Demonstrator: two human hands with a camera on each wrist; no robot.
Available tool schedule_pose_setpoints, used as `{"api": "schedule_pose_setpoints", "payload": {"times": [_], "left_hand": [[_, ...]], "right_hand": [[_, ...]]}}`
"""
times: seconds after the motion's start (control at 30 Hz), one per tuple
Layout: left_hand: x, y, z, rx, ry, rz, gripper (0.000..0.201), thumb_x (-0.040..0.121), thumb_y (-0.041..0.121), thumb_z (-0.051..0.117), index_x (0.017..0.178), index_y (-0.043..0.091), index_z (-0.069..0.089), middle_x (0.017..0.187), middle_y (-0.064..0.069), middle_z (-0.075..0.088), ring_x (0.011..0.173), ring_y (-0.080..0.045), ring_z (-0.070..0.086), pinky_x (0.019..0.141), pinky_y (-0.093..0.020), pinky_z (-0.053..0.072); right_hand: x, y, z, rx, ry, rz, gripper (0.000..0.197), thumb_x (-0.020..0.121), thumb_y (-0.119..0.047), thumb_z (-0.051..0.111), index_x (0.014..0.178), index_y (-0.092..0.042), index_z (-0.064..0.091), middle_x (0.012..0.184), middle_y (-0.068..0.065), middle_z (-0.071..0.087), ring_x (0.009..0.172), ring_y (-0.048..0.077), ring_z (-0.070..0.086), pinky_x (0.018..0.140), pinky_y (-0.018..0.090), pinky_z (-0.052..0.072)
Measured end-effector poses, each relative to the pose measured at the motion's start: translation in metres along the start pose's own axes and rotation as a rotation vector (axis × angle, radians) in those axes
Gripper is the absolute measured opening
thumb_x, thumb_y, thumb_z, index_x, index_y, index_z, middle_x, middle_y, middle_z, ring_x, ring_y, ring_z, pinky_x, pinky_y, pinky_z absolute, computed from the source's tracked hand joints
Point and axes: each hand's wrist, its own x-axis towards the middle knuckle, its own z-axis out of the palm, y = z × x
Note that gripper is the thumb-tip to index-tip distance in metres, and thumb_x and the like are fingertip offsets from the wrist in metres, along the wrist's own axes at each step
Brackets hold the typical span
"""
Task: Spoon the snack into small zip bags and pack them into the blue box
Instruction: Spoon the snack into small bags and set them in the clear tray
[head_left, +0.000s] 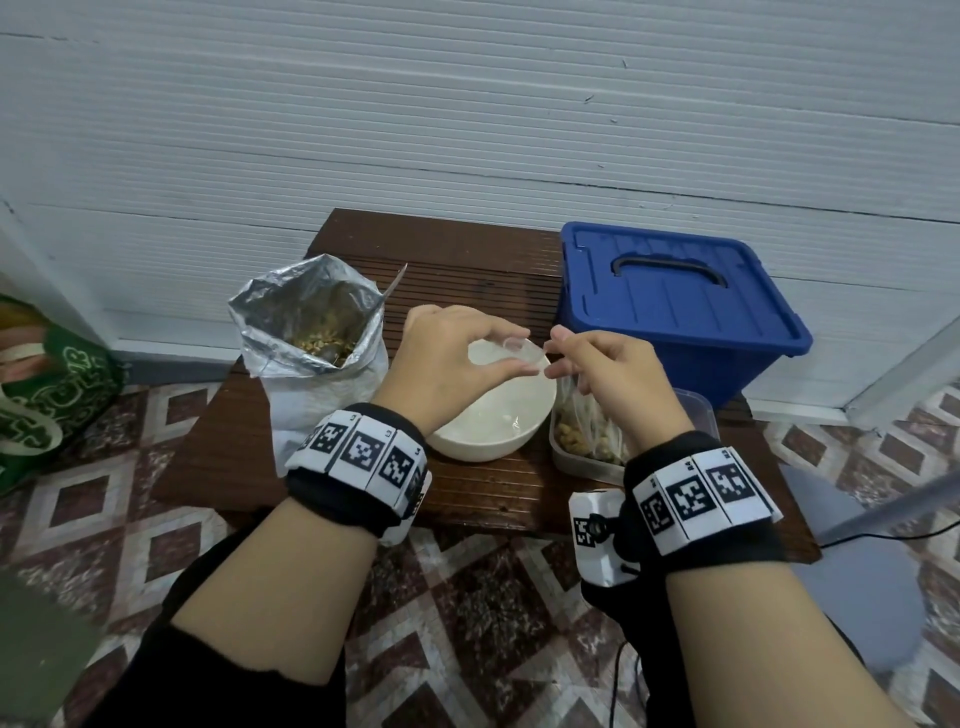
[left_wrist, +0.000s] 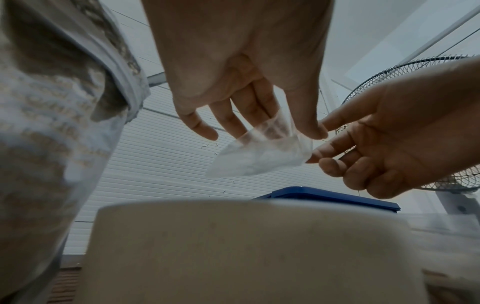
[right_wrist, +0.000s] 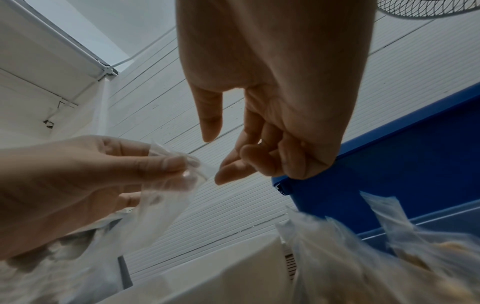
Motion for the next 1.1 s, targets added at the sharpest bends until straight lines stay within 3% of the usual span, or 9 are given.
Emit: {"api": "schedule_pose_setpoints", "payload": {"times": [0.17,0.33,0.47,0.57,0.67,0.73,0.87,0.93,1.1], "left_hand": [[-0.005,0.01,-0.007,-0.069,0.073,-0.019,0.047,0.068,0.054,0.079,0.107,0.029,0.072,0.096,0.016,0.072,0.099,0.0,0.062,0.096,-0.04,0.047],[-0.012,0.03,-0.04,-0.206,0.311,-0.049,0.052,0.069,0.035,0.085,0.117,0.021,0.069,0.108,0.01,0.068,0.1,0.006,0.059,0.085,-0.008,0.045],[-0.012,0.047,-0.068,-0.433,0.486,-0.082,0.047,0.071,0.035,0.084,0.115,0.027,0.068,0.11,0.004,0.07,0.108,-0.012,0.063,0.094,-0.034,0.052],[-0.014,0.046,-0.095,-0.4,0.592,-0.085,0.047,0.074,0.032,0.082,0.116,0.022,0.066,0.106,0.006,0.07,0.105,-0.009,0.064,0.092,-0.023,0.05],[-0.016,0.026,-0.116,-0.232,0.639,-0.117,0.049,0.073,0.041,0.081,0.118,0.028,0.065,0.105,0.011,0.068,0.103,-0.003,0.062,0.094,-0.019,0.047],[-0.019,0.01,-0.128,-0.114,0.619,-0.183,0.051,0.071,0.048,0.079,0.118,0.033,0.064,0.107,0.013,0.066,0.102,0.004,0.058,0.097,-0.017,0.044],[-0.029,-0.016,-0.144,0.081,0.489,-0.291,0.058,0.062,0.07,0.064,0.115,0.048,0.058,0.111,0.022,0.061,0.113,-0.004,0.054,0.106,-0.045,0.039],[-0.033,-0.026,-0.147,0.104,0.451,-0.312,0.06,0.061,0.073,0.062,0.116,0.048,0.059,0.112,0.023,0.06,0.116,-0.006,0.053,0.105,-0.049,0.038],[-0.039,-0.036,-0.151,0.122,0.38,-0.328,0.057,0.061,0.076,0.059,0.113,0.055,0.054,0.108,0.026,0.061,0.117,-0.007,0.054,0.105,-0.051,0.037]], "right_hand": [[0.002,-0.003,0.004,0.02,0.047,-0.054,0.029,0.092,-0.042,0.055,0.093,-0.018,0.071,0.083,-0.003,0.072,0.089,0.008,0.062,0.091,0.037,0.048],[0.005,-0.021,0.018,0.113,0.091,-0.137,0.03,0.096,-0.039,0.05,0.092,-0.017,0.07,0.081,0.002,0.07,0.066,0.001,0.053,0.073,0.025,0.042],[0.008,-0.038,0.036,0.182,0.032,-0.154,0.038,0.096,-0.044,0.046,0.095,-0.015,0.072,0.08,0.004,0.069,0.065,0.002,0.053,0.068,0.022,0.039],[0.009,-0.052,0.057,0.137,-0.041,-0.185,0.039,0.094,-0.05,0.047,0.095,-0.019,0.072,0.076,-0.003,0.068,0.077,0.002,0.06,0.07,0.018,0.038],[0.013,-0.06,0.078,0.023,-0.078,-0.234,0.034,0.087,-0.053,0.057,0.098,-0.023,0.07,0.086,-0.007,0.07,0.089,0.003,0.063,0.085,0.026,0.048],[0.016,-0.064,0.09,-0.017,-0.077,-0.251,0.037,0.085,-0.05,0.063,0.105,-0.019,0.07,0.095,-0.005,0.07,0.096,0.008,0.064,0.091,0.03,0.049],[0.019,-0.07,0.106,-0.099,-0.059,-0.322,0.026,0.089,-0.037,0.063,0.096,-0.014,0.073,0.094,-0.002,0.071,0.089,0.007,0.061,0.078,0.015,0.044],[0.018,-0.072,0.112,-0.151,-0.037,-0.368,0.022,0.093,-0.03,0.058,0.091,-0.014,0.073,0.092,-0.003,0.071,0.082,0.004,0.056,0.066,0.012,0.038],[0.014,-0.077,0.123,-0.221,0.034,-0.508,0.024,0.097,-0.022,0.052,0.098,-0.012,0.073,0.093,-0.002,0.071,0.084,0.008,0.058,0.068,0.015,0.035]]}}
